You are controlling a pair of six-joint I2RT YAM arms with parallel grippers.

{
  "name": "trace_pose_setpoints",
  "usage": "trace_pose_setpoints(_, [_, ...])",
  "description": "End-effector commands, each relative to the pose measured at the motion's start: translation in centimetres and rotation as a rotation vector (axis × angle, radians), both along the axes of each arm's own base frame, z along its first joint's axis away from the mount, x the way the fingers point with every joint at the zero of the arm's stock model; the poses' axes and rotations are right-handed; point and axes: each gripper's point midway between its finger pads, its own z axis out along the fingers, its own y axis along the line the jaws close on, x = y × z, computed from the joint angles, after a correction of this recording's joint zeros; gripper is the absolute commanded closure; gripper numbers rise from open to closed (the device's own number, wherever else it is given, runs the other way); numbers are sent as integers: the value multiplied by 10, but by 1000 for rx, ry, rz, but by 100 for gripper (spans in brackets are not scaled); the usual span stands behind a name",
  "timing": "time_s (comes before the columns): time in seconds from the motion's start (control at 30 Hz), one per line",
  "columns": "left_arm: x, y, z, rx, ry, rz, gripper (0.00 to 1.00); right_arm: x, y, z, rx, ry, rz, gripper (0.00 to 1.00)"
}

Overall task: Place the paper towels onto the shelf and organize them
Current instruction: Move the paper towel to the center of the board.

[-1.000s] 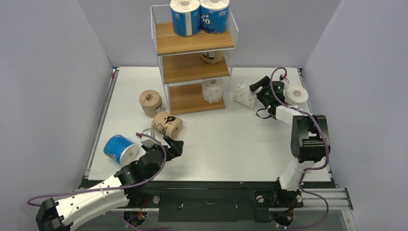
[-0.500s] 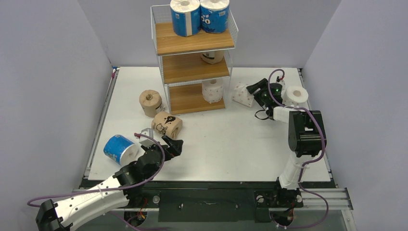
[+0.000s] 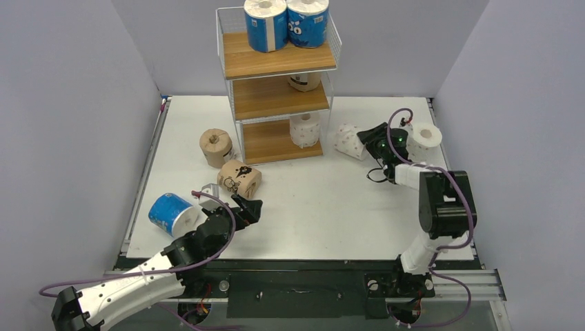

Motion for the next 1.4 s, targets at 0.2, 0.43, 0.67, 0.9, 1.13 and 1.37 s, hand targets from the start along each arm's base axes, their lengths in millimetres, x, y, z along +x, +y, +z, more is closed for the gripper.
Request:
trace_pose_setpoints(0.2, [2,-3,11,-22,-38,-13,4,-96,-31,141,-353,-116,-170,72])
trace_pose_setpoints(0.43, [2,-6,18,-44,-53,-23,4,-184,-4,159,-653,-27,38,72])
trace_pose_setpoints(0.67, [2,-5,17,-60,-51,-17,4,-251,63,148,-859,-54,432,71])
trace_pose_setpoints(0.9, [2,-4,14,-59,-38,-3,4,-270,133,97,-1110,-24,671,71])
trace_pose_setpoints(1.13, [1,-1,8,-52,-16,8,4,-267,172,75,-1236,-21,742,71])
trace_pose_setpoints(1.37, [4,3,8,-31,-21,34,4,-273,187,47,-1266,15,837,64])
